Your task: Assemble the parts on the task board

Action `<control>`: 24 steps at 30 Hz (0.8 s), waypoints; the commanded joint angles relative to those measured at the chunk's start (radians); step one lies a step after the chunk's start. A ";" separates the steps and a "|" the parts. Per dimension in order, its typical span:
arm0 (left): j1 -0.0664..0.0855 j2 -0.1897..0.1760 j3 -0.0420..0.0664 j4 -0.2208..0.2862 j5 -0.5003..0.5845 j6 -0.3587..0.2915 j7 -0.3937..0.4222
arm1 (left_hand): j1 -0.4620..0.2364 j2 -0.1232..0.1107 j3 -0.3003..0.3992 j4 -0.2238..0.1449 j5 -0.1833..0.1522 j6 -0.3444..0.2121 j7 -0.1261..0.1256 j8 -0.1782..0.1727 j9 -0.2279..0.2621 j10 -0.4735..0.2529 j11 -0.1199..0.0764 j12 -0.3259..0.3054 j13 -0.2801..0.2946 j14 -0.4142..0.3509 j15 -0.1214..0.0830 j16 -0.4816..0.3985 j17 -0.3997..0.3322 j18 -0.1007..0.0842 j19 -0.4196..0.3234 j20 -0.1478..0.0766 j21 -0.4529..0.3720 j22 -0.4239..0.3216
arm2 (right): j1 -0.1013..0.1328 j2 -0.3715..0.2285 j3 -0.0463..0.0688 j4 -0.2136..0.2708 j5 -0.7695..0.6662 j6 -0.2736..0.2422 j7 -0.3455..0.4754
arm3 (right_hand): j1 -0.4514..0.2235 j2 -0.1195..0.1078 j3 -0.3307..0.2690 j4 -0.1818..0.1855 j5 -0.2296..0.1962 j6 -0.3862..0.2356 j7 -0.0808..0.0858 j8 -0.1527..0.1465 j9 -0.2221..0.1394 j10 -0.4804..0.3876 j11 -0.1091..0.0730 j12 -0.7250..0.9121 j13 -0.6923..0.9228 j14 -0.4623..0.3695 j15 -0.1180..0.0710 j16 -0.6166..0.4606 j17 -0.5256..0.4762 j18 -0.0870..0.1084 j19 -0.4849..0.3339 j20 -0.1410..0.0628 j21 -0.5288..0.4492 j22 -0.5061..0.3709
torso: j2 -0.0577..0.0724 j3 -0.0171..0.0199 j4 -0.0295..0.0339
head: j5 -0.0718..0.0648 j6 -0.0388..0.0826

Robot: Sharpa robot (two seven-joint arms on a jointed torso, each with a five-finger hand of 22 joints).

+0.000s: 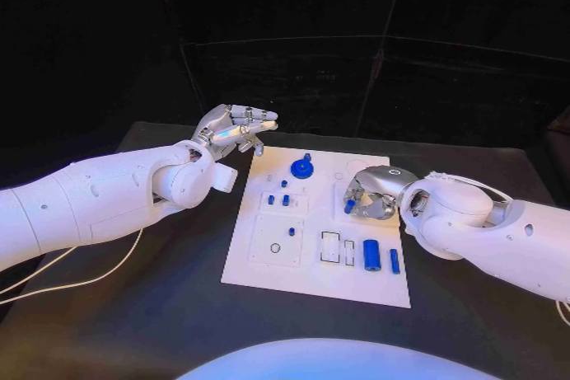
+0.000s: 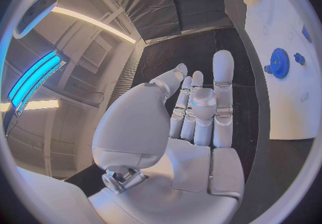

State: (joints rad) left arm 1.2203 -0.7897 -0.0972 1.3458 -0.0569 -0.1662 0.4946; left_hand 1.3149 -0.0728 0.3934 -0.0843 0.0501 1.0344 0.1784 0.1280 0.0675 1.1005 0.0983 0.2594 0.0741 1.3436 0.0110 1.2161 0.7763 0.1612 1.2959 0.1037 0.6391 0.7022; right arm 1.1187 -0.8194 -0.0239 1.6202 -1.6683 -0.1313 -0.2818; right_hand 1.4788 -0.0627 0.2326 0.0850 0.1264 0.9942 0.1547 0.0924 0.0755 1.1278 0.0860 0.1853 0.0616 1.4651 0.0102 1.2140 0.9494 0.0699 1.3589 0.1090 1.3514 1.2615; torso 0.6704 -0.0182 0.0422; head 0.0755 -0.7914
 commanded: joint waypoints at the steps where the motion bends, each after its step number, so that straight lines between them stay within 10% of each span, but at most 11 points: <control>1: 0.001 0.000 0.001 0.000 0.003 0.008 0.006 | 0.002 -0.005 -0.007 -0.002 0.003 -0.007 -0.003 -0.003 -0.001 -0.007 0.001 0.006 -0.001 -0.004 0.000 0.002 -0.004 0.020 -0.004 0.002 -0.005 -0.002 | 0.002 0.006 0.000 -0.002 0.004 0.007 0.019 | -0.003 0.000 0.017 0.005 -0.006 0.015 -0.001 0.001 0.000 0.016 -0.001 -0.013 -0.001 0.011 -0.009 0.006 0.003 0.007 0.008 0.002 0.005 0.004 | 0.000 0.0008 -0.0014 | 0.002 -0.002; 24: 0.001 0.000 0.001 -0.002 0.003 0.009 0.006 | 0.002 -0.005 -0.007 -0.002 0.003 -0.007 -0.003 -0.003 -0.001 -0.007 0.001 0.006 -0.001 -0.004 0.000 0.002 -0.004 0.020 -0.004 0.002 -0.005 -0.002 | 0.001 0.012 0.000 0.000 -0.011 -0.082 0.001 | 0.008 0.004 0.145 -0.010 -0.021 0.120 -0.020 0.024 0.008 0.146 -0.028 -0.044 0.008 0.017 -0.030 0.036 0.034 -0.004 0.039 -0.017 0.041 0.053 | -0.002 0.0009 -0.0016 | 0.001 -0.005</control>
State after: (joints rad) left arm 1.2203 -0.7903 -0.0972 1.3433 -0.0569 -0.1663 0.4947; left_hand 1.3149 -0.0728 0.3934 -0.0843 0.0501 1.0344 0.1784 0.1280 0.0675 1.1005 0.0983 0.2594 0.0741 1.3436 0.0110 1.2161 0.7736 0.1612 1.2959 0.1037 0.6391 0.7014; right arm 1.1181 -0.8063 -0.0241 1.6149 -1.6678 -0.1639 -0.2755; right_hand 1.4687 -0.0731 0.3707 0.0769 0.1099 1.1066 0.1370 0.1107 0.0785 1.2637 0.0604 0.1351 0.0682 1.4637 -0.0135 1.2455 0.9821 0.0700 1.3906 0.0908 1.3892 1.3082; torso 0.6692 -0.0179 0.0415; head 0.0767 -0.7973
